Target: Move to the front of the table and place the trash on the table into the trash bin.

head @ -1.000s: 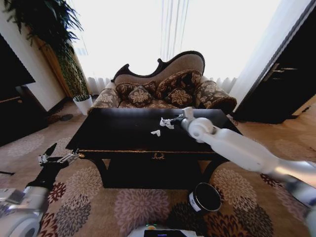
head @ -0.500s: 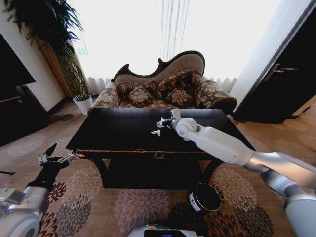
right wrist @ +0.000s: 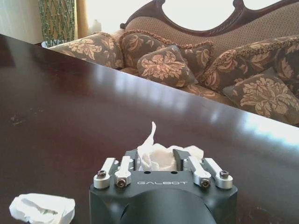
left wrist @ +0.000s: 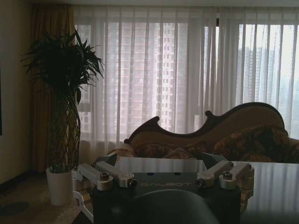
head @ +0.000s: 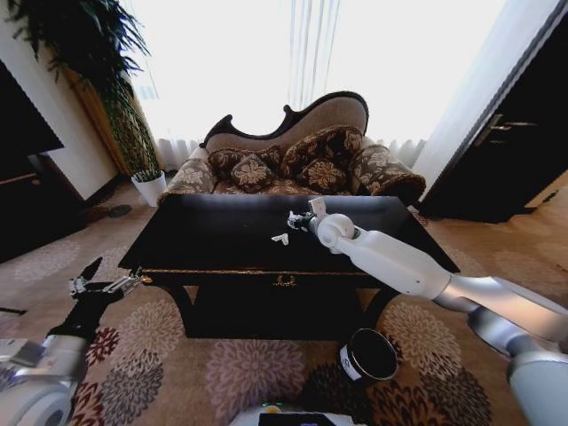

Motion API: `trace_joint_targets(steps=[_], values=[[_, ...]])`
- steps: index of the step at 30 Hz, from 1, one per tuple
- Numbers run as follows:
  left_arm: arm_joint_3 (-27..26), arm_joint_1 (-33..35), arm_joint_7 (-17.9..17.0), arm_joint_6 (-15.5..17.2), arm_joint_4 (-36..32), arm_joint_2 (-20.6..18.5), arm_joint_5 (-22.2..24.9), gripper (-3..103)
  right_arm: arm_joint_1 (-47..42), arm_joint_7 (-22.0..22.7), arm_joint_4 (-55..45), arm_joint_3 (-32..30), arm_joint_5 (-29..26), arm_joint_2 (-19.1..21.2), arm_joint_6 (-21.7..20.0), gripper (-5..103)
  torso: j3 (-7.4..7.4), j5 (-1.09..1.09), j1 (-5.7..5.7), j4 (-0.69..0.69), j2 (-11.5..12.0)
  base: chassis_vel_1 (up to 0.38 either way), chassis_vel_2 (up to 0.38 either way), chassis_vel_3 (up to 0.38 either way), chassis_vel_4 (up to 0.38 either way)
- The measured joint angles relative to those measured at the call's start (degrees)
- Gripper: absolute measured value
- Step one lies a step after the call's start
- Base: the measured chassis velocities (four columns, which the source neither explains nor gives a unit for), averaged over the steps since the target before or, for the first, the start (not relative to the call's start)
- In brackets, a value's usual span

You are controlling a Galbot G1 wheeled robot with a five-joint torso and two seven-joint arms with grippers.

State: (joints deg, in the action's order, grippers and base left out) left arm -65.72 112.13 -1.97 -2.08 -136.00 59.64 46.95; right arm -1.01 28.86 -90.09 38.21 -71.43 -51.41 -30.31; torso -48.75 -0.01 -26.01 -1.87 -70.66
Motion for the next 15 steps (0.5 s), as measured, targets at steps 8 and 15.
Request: trace_joint_targets(steps=[8, 15], values=[[0.0, 0.0, 0.0, 0.0, 0.0, 0.0, 0.0, 100, -0.49, 0.04, -1.14, -1.26, 0.48, 1.18, 0.51, 12, 0.0, 0.0, 0.0, 0.01, 0.0, 0.0, 0.0, 0.0, 0.0], [0.0, 0.0, 0.0, 0.0, 0.0, 0.0, 0.0, 100, -0.98, 0.07, -4.29, -4.72, -1.04, 4.07, 0.54, 1, 0.0, 0.0, 0.0, 0.02, 0.0, 0.0, 0.0, 0.0, 0.0]])
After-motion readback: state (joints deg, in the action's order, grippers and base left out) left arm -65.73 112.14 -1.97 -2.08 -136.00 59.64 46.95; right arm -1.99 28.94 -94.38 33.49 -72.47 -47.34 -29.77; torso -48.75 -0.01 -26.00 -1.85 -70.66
